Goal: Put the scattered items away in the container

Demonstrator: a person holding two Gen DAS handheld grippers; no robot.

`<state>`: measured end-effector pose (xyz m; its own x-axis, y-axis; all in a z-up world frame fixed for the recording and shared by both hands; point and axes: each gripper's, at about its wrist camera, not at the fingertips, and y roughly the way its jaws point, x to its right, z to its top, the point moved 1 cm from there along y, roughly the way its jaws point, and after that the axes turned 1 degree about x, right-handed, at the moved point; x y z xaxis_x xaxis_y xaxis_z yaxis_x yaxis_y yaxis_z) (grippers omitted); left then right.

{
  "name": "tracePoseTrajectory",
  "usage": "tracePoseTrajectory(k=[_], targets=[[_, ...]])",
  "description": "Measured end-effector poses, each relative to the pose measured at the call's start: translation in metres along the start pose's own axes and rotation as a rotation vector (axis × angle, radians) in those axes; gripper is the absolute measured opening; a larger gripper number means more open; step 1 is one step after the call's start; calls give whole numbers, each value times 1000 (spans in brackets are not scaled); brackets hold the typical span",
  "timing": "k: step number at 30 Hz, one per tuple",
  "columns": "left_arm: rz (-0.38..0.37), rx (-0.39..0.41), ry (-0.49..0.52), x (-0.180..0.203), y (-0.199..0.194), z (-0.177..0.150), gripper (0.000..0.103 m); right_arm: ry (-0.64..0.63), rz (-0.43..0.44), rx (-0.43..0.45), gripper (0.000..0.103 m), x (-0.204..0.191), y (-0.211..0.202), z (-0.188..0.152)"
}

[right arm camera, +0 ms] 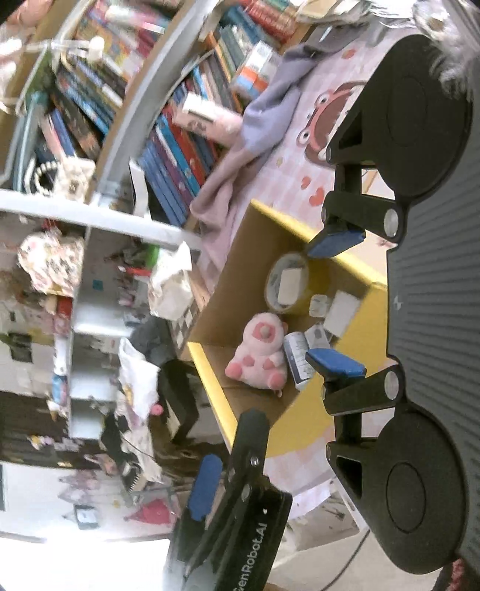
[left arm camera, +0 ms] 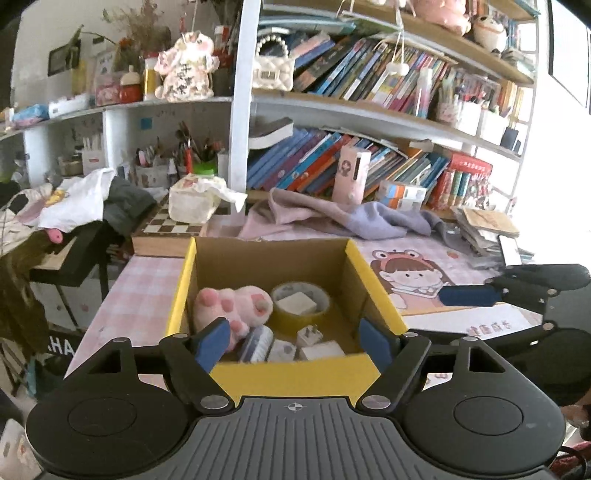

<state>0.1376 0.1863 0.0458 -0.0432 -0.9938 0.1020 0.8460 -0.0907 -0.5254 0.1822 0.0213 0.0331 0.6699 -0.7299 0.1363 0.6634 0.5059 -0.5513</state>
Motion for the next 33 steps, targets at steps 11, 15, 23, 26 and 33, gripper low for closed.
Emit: tracePoseTrajectory(k=[11, 15, 23, 26, 33], targets=[[36, 58, 19, 40, -39, -40, 91, 209, -202, 55, 60, 5, -76, -58], [53, 56, 62, 48, -40, -51, 94, 250, -251, 30, 65, 8, -93, -77], [97, 3, 47, 54, -38, -67, 101, 300, -311, -11, 78, 19, -107, -107], [103, -27, 44, 58, -31, -68, 101, 326, -322, -28, 84, 28, -108, -113], [100, -87, 72, 72, -24, -75, 102, 373, -324, -68, 94, 41, -110, -124]])
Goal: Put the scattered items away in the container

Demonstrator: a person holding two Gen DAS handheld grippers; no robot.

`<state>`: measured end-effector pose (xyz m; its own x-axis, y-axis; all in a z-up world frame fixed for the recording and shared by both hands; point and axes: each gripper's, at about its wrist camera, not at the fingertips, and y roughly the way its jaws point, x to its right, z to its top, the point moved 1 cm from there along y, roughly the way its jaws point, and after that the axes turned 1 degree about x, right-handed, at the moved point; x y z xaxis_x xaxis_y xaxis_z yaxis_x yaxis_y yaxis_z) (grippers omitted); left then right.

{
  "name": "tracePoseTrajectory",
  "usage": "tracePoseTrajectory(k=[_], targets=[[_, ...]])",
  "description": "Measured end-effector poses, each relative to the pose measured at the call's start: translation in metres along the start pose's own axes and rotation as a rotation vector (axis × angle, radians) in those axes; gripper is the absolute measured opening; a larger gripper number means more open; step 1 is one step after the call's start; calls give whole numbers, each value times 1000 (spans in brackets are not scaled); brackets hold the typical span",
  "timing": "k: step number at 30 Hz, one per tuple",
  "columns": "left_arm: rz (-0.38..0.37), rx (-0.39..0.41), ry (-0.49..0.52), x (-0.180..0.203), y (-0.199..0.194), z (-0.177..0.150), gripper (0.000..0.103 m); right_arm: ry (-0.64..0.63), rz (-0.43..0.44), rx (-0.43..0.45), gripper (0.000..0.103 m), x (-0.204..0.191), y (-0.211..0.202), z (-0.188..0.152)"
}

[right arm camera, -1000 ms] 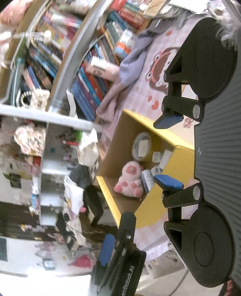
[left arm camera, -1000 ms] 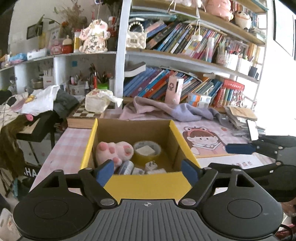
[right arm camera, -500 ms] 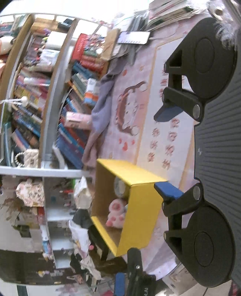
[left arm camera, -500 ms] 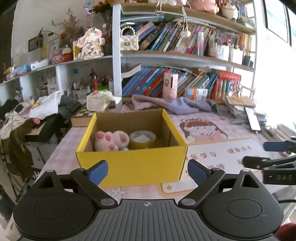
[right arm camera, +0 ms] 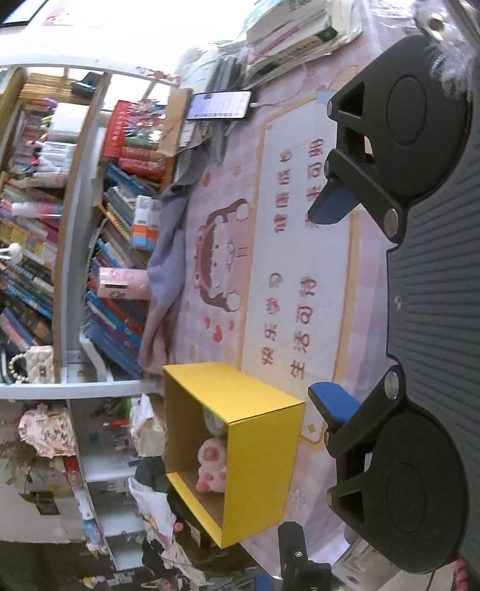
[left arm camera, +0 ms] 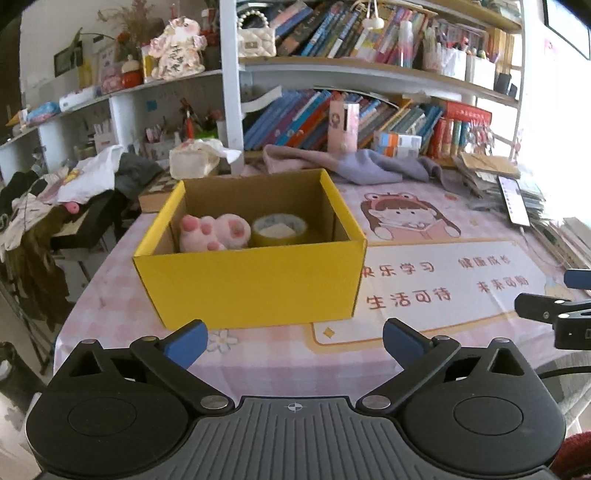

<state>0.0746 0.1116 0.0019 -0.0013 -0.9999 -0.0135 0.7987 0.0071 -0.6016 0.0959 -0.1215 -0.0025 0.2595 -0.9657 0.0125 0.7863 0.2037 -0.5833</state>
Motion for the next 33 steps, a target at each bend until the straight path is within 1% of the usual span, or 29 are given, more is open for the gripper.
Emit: tracePoseTrajectory(k=[2, 5, 7, 13, 25, 33], targets=[[-14, -2, 8, 4, 0, -2, 103, 6, 3, -15, 98, 1, 1, -2], [-32, -18, 24, 9, 1, -5, 103, 9, 11, -19, 99, 1, 0, -4], [-22, -28, 42, 12, 2, -7, 103, 11, 15, -20, 100, 0, -1, -5], [-14, -39, 44, 11, 0, -11, 103, 8, 22, -22, 100, -4, -4, -7], [-36, -49, 39, 11, -4, -16, 103, -3, 29, -37, 100, -10, -10, -13], [-35, -45, 38, 10, -8, -16, 103, -9, 32, -36, 100, -13, -11, -13]])
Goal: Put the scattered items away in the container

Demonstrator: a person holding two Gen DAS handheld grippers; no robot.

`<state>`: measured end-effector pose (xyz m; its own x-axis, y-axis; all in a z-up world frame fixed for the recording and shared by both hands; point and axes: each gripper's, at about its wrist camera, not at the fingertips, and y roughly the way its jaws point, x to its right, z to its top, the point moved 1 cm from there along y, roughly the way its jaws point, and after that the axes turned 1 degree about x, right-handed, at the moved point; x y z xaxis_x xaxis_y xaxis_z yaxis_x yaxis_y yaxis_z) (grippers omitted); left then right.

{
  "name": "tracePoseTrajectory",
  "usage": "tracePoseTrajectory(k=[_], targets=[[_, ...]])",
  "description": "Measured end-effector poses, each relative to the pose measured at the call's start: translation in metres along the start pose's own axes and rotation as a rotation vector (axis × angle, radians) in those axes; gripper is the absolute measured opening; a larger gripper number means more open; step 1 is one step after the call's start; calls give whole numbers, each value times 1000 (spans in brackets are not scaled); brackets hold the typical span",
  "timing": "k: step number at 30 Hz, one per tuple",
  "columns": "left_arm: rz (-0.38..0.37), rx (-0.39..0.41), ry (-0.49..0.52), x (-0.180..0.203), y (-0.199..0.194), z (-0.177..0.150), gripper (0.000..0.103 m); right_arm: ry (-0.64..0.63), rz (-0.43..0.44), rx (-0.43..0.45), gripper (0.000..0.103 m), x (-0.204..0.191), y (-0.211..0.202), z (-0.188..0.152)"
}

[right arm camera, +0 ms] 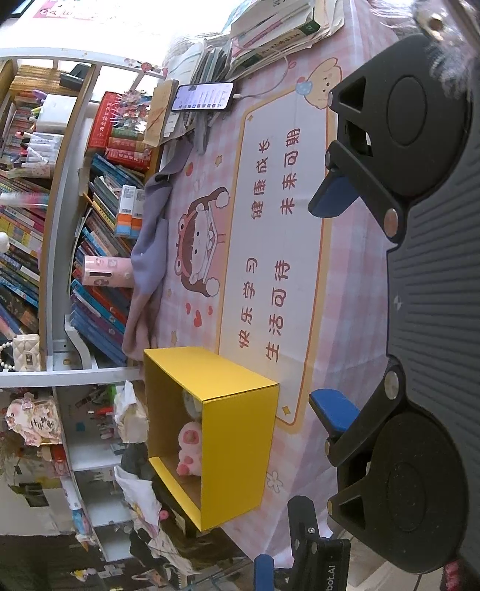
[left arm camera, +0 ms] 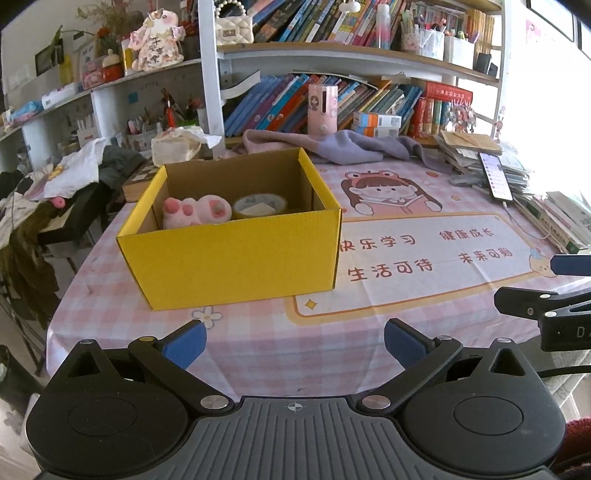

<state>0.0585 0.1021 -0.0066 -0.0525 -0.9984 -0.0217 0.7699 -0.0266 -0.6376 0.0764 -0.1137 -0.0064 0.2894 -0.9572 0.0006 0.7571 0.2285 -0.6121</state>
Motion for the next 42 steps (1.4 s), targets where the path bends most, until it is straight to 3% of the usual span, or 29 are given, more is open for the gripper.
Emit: tracePoseTrajectory(k=[42], targets=[[-18, -10, -20, -6, 9, 1, 103, -8, -11, -4, 101, -6, 5, 4]])
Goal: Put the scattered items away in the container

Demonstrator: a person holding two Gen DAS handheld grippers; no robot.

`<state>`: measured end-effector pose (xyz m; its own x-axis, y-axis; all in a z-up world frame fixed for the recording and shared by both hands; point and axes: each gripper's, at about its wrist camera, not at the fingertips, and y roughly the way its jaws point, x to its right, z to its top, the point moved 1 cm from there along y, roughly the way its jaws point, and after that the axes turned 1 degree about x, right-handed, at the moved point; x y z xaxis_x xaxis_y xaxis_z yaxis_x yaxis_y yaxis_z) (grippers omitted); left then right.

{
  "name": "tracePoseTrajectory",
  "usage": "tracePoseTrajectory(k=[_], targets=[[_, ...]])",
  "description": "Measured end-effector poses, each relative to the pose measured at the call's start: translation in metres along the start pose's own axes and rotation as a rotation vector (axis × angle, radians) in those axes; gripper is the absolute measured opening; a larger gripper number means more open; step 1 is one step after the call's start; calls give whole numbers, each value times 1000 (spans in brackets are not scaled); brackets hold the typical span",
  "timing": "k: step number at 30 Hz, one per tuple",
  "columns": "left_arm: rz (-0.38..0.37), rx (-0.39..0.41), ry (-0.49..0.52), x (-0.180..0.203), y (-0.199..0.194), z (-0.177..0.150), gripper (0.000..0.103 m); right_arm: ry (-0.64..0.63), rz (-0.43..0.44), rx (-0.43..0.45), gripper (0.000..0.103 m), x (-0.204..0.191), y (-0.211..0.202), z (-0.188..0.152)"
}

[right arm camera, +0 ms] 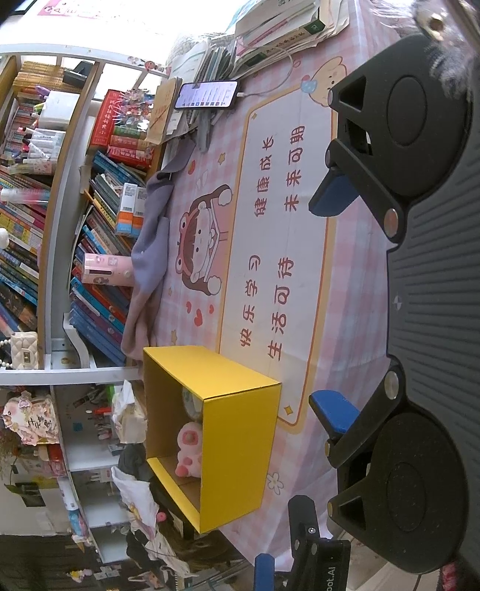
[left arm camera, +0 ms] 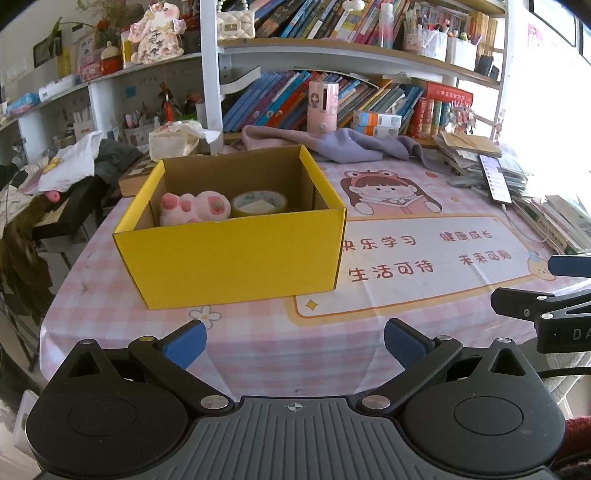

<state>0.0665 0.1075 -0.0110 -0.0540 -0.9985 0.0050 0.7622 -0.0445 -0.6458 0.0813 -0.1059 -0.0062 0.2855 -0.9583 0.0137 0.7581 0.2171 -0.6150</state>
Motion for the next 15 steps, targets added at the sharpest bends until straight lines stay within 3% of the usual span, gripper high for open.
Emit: tracePoseTrajectory(k=[15], targets=[[-12, -34, -14, -3, 9, 1, 103, -3, 7, -17, 101, 0, 11, 4]])
